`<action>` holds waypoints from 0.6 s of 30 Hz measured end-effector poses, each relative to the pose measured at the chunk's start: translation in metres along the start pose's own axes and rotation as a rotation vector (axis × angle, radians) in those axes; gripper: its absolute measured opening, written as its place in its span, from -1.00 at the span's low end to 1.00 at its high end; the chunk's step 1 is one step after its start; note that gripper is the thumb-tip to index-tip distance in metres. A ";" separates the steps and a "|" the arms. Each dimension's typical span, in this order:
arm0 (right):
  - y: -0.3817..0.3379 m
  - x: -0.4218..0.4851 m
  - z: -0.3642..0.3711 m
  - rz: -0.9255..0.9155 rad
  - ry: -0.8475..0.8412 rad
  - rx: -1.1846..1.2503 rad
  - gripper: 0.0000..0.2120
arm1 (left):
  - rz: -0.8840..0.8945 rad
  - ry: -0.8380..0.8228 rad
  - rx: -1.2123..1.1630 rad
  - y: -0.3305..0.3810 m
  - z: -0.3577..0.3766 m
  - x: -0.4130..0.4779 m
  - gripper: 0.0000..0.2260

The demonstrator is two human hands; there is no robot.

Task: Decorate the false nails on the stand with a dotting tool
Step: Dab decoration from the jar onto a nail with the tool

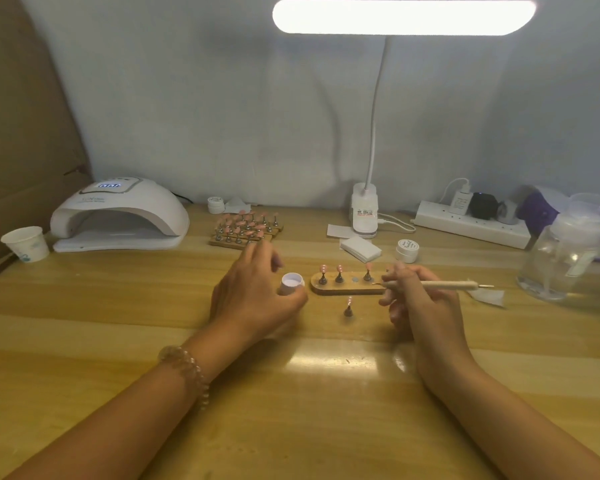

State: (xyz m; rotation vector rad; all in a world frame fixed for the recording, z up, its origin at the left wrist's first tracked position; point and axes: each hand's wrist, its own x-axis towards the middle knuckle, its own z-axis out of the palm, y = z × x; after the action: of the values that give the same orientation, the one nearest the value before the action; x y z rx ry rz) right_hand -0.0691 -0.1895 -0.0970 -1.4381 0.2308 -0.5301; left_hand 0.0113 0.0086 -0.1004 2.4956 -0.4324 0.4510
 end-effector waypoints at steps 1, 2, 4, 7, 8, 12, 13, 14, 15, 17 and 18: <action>0.001 0.001 0.000 0.008 0.001 0.002 -0.76 | -0.049 -0.056 0.005 -0.006 -0.001 0.002 -0.64; 0.001 0.001 -0.001 0.015 0.000 0.003 -0.77 | -0.071 -0.118 0.013 -0.011 0.000 0.003 -0.62; 0.001 0.001 0.000 0.020 0.001 -0.008 -0.84 | -0.040 -0.173 0.020 -0.014 0.003 0.003 -0.66; 0.000 -0.002 0.001 -0.018 -0.011 -0.038 -0.85 | 0.072 -0.154 -0.024 -0.008 0.005 -0.001 -0.72; -0.001 -0.004 0.001 -0.049 -0.025 -0.058 -0.82 | 0.123 -0.156 -0.027 -0.006 0.005 -0.002 -0.72; 0.001 -0.011 0.005 -0.165 -0.142 -0.171 -0.77 | 0.359 -0.187 0.024 0.006 0.002 -0.011 -0.70; 0.001 -0.012 0.006 -0.184 -0.177 -0.199 -0.76 | 0.401 -0.190 0.034 0.009 0.001 -0.012 -0.70; 0.002 -0.012 0.008 -0.200 -0.204 -0.222 -0.75 | 0.435 -0.190 0.045 0.011 0.002 -0.012 -0.69; 0.003 -0.012 0.009 -0.215 -0.221 -0.242 -0.75 | 0.464 -0.190 0.057 0.013 0.002 -0.012 -0.69; 0.004 -0.011 0.010 -0.237 -0.238 -0.276 -0.75 | 0.501 -0.184 0.073 0.015 0.003 -0.011 -0.68; 0.005 -0.010 0.011 -0.247 -0.243 -0.288 -0.75 | 0.510 -0.180 0.076 0.015 0.004 -0.011 -0.68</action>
State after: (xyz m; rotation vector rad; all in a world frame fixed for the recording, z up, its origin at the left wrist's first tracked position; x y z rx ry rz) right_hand -0.0719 -0.1749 -0.1018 -1.8102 -0.0699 -0.5304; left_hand -0.0035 -0.0028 -0.1009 2.4924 -1.1547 0.4413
